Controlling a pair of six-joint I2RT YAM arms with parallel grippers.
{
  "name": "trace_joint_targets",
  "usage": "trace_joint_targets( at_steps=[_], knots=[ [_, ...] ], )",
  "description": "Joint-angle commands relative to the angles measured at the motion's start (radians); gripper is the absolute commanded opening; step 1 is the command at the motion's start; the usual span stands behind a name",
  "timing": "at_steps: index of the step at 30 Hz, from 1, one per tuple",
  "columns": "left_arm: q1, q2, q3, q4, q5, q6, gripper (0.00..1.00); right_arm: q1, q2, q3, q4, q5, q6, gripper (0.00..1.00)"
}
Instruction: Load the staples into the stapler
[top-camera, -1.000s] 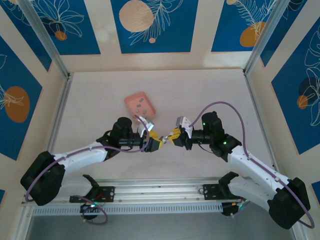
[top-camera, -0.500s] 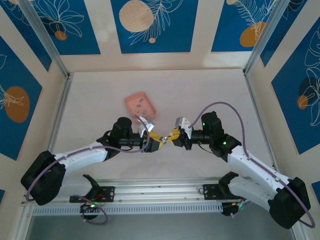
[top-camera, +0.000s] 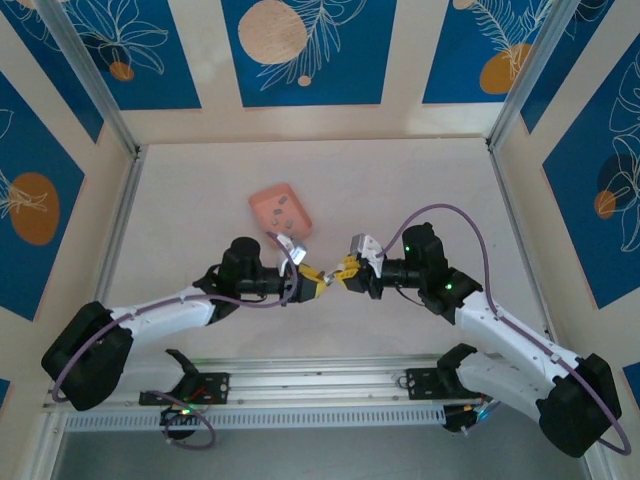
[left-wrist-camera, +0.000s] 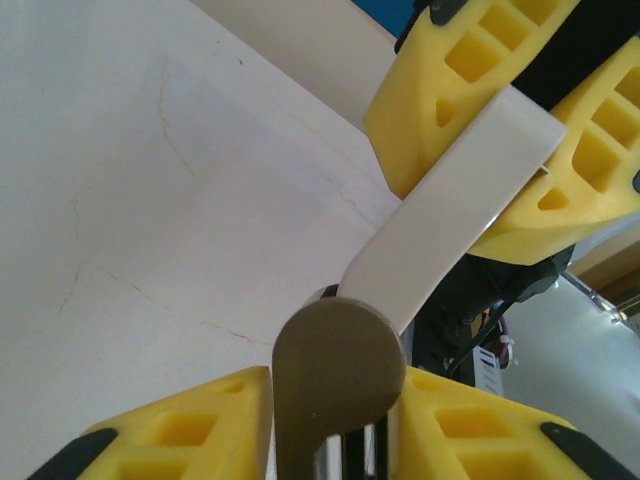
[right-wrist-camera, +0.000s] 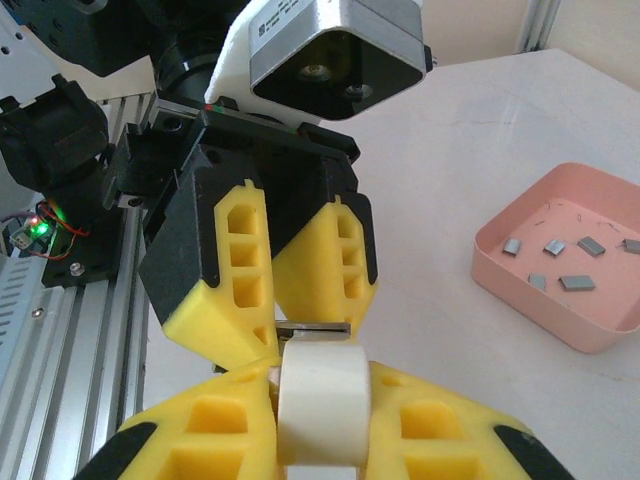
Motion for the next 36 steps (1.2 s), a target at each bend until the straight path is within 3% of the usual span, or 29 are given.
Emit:
trace_joint_targets(
  at_steps=[1,3,5,8,12,18,21,36],
  knots=[
    [-0.010,-0.023,-0.027,0.028,-0.040,0.004,0.30,0.010,-0.019,0.022,0.074,0.009,0.010,0.28],
    [-0.010,-0.027,-0.035,0.032,-0.088,0.002,0.29,0.010,-0.017,0.021,0.079,0.047,0.064,0.47],
    [-0.010,-0.025,-0.045,0.052,-0.141,-0.008,0.27,0.010,-0.018,0.019,0.097,0.116,0.172,0.61],
    [-0.010,-0.011,-0.061,0.113,-0.200,-0.036,0.26,0.011,-0.025,0.024,0.105,0.191,0.348,0.69],
    [-0.009,0.017,-0.085,0.208,-0.245,-0.075,0.25,0.048,-0.030,0.018,0.088,0.311,0.582,0.72],
    [-0.009,0.039,-0.095,0.255,-0.289,-0.101,0.25,0.176,-0.020,-0.006,0.054,0.533,0.815,0.73],
    [-0.010,0.045,-0.099,0.272,-0.303,-0.114,0.25,0.219,-0.012,-0.023,0.074,0.579,0.904,0.74],
    [-0.010,0.087,-0.150,0.428,-0.390,-0.240,0.25,0.232,-0.016,-0.111,0.241,0.628,0.957,0.75]
  ],
)
